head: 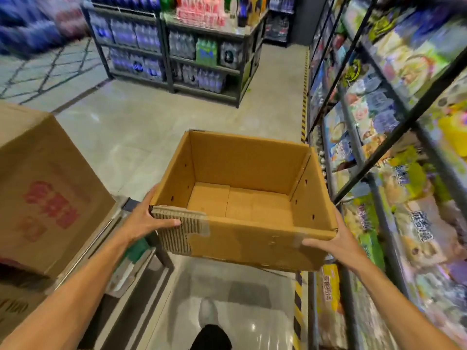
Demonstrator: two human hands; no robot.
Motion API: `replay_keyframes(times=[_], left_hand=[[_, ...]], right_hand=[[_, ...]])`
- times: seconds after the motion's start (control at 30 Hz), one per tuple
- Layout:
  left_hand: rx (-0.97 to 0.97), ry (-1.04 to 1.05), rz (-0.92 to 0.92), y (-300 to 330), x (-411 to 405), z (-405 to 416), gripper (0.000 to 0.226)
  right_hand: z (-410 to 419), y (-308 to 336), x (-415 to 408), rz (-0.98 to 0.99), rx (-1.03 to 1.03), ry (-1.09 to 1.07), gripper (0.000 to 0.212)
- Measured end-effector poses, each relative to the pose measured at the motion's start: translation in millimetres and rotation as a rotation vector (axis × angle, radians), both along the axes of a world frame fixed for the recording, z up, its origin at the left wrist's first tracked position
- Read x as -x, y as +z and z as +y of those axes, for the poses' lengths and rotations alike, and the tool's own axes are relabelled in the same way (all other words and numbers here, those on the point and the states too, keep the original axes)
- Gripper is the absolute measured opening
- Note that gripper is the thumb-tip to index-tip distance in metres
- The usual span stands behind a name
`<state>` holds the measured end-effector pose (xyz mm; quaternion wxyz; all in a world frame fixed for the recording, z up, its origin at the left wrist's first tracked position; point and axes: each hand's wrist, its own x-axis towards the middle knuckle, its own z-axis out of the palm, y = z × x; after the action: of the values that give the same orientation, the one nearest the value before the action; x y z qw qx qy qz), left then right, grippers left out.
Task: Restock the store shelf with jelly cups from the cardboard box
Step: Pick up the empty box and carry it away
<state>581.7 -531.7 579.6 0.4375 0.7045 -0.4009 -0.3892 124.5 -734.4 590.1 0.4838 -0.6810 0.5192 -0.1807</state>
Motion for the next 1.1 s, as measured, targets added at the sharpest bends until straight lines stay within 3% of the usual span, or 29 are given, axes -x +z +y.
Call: replay_keyframes(times=[0.13,0.3,0.5,0.73,1.1], left_hand=[[-0.005,-0.016,-0.017,-4.6,-48.8,-79.4,0.120],[-0.004,0.005,0.001,-8.1,-106.2,-171.1,0.104],[-0.021,0.055,-0.006,-21.1,-191.5,-276.3,0.106],[-0.042,0.206,-0.019,-26.4,-290.5,-401.7,0.103],[-0.041,0.470,0.017,-26.6,-465.2,-521.5,0.096]], right_hand=[[-88.7,6.9,-48.1,0.068,-0.002,0.023,0.138],[-184.5,20.1,-112.5,0.081,0.020,0.049,0.135],[-327.6,-13.3,-201.8,0.109,0.020,0.119,0.136],[-491.1,-8.5,-354.5,0.000,0.026,0.246,0.113],[-705.3,-1.9,-617.2,-0.050,0.002,0.595,0.104]])
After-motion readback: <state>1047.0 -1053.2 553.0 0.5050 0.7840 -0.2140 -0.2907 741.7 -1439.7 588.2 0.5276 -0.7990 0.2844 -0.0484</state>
